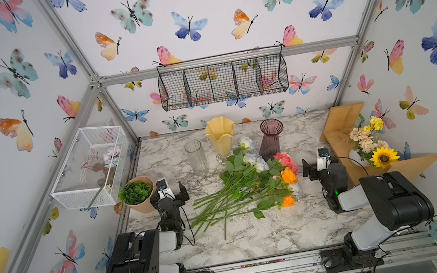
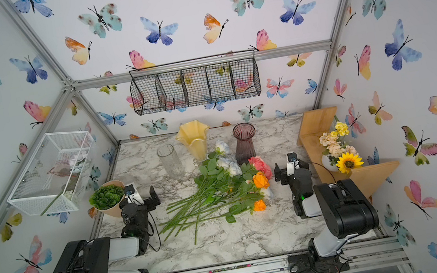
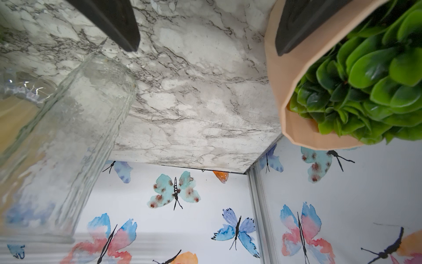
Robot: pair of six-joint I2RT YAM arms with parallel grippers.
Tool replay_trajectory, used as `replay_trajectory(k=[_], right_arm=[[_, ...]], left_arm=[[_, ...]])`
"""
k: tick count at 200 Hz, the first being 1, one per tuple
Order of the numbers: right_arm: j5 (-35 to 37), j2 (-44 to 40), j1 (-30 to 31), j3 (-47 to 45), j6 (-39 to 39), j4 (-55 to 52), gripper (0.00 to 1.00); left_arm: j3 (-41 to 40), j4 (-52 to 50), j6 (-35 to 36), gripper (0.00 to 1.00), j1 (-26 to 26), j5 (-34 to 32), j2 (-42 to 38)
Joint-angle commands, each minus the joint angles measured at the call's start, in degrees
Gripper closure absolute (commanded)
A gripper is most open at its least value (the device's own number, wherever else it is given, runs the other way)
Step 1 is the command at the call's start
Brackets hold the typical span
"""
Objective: Arrange the flowers in different vases according to their colors
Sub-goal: Pick up the flower at the center of the board.
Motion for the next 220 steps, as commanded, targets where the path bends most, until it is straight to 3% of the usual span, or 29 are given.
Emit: replay_trajectory(k=[1, 42, 56, 67, 79, 99, 116, 124, 144, 165, 197, 220], right_arm=[[-1.5, -0.9, 0.0, -1.7, -0.4, 3.1, 0.01], [-1.2, -1.4, 0.5, -3.0, -1.0, 5.3, 0.01], [-0.4, -2.5, 0.6, -3.2, -0.8, 5.7, 0.01], [1.1, -5.4, 0.6, -2.1, -0.1, 2.5, 0.01], [1.9, -11.0, 0.6, 0.9, 0.8, -8.2, 0.01], [0.0, -21.3, 0.6, 5.7, 3.2, -22.5, 0.01], [-2.2, -29.5, 0.6, 9.0, 6.5, -30.5, 0.01], [-1.0, -32.7, 0.6, 11.6, 10.1, -36.7, 0.01], [4.8, -36.9, 0.5, 20.9, 22.4, -57.9, 0.01], [8.5, -36.6, 0.5, 29.3, 27.5, -77.0, 0.01], [-8.7, -37.0, 0.5, 38.3, 24.3, -96.0, 0.01], [-16.5, -41.9, 0.5, 37.5, 25.0, -101.8, 0.02]], left_arm=[[-1.9, 4.3, -0.4, 0.01, -0.4, -2.5, -1.6], [-1.1, 1.8, 3.0, 0.01, -2.8, -1.5, -4.1], [-0.5, -1.3, 3.0, 0.01, -3.9, -6.7, -7.7], [3.1, -12.9, -0.5, 0.01, -4.7, -13.1, -11.1], [10.6, -31.8, -6.8, 0.01, -4.8, -17.9, -14.1], [21.5, -54.6, -18.6, 0.01, -6.2, -25.8, -16.2], [29.8, -74.3, -33.3, 0.01, -9.9, -38.3, -16.8], [34.1, -84.4, -39.1, 0.01, -11.3, -40.7, -16.5], [43.8, -98.7, -37.1, 0.01, -12.3, -32.5, -16.4], [48.6, -107.6, -36.6, 0.01, -12.3, -26.0, -18.4], [47.6, -106.0, -26.2, 0.01, -12.3, -10.7, -28.3], [49.7, -110.9, -26.2, 0.01, -12.2, -8.4, -34.1]])
